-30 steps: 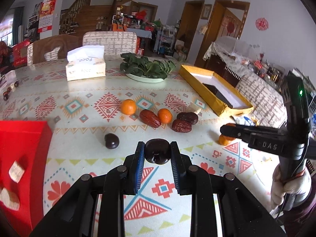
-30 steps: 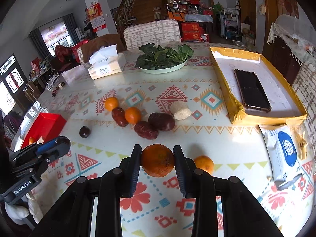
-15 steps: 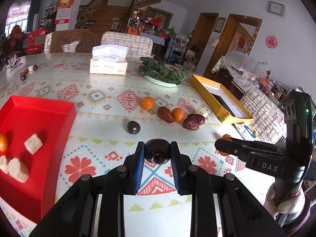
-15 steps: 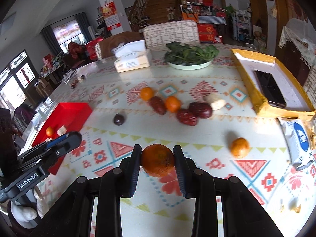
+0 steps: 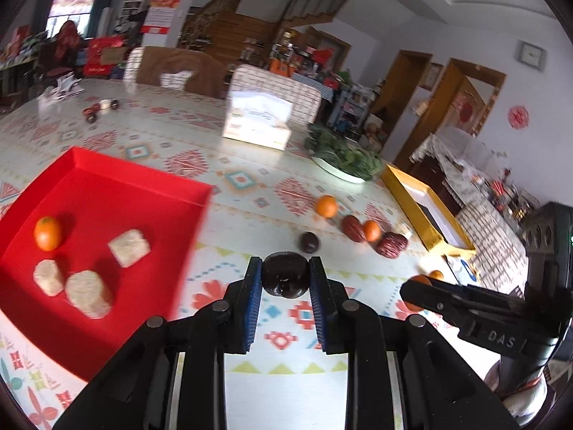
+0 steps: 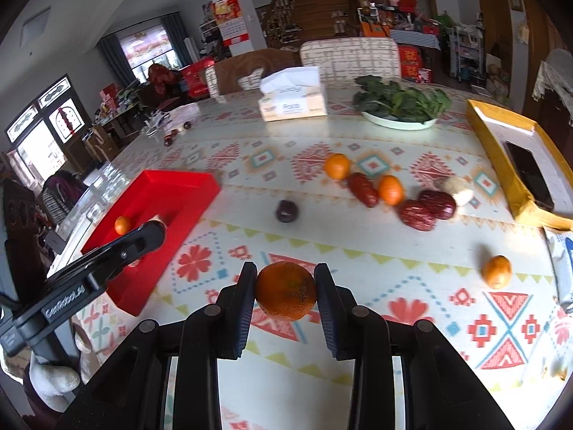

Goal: Organize fruits
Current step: 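Carry the plum and orange toward the red tray with both tools, then lower the plum and orange into the red tray and open both tools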

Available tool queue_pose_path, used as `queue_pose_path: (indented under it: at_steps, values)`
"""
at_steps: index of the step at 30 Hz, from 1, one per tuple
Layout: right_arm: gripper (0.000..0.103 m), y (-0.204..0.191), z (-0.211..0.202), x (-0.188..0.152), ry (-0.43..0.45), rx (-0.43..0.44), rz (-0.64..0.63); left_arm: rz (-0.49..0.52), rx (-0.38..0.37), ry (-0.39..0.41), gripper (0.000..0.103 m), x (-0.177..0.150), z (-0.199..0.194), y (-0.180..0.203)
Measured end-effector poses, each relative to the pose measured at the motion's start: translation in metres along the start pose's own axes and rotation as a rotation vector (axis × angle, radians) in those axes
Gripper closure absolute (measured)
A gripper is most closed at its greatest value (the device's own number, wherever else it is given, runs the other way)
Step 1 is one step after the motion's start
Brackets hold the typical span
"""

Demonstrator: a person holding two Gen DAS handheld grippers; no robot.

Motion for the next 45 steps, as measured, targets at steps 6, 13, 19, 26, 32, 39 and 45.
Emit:
queue_pose_path:
  at_steps: [6, 13, 19, 26, 32, 39, 45]
  values:
    - [0.067, -0.027, 0.017, 0.0, -0.023, 0.033, -0.017, -0.06, 0.032, 0.033, 0.078, 0.008, -0.013, -0.037]
    - [0.066, -0.067, 0.038, 0.005, -0.051, 0.08, -0.05, -0.141, 0.099, 0.085, 0.078, 0.018, -0.031, -0.092]
    - [0.066, -0.107, 0.061, 0.012, -0.076, 0.13, -0.082, -0.211, 0.143, 0.09, 0.078, 0.016, -0.037, -0.14]
    - [0.065, -0.153, 0.092, 0.025, -0.113, 0.181, -0.124, -0.248, 0.196, 0.09, 0.078, 0.017, -0.041, -0.177]
    - [0.065, -0.178, 0.117, 0.038, -0.136, 0.198, -0.152, -0.27, 0.229, 0.105, 0.078, 0.021, -0.051, -0.203]
    - [0.065, -0.197, 0.161, 0.059, -0.197, 0.224, -0.136, -0.281, 0.272, 0.098, 0.078, 0.024, -0.049, -0.225]
    - [0.065, -0.205, 0.183, 0.06, -0.234, 0.228, -0.146, -0.29, 0.284, 0.084, 0.078, 0.028, -0.041, -0.236]
Point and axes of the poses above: each gripper's, at about its wrist camera, not at the fingertips, and z roughly the way its jaws point, y to its right, x to its top, the point moved 10 cm from there along z, roughly the way its jaws point, and after that the axes turned 2 degrees about -y, right-handed, at the moved point
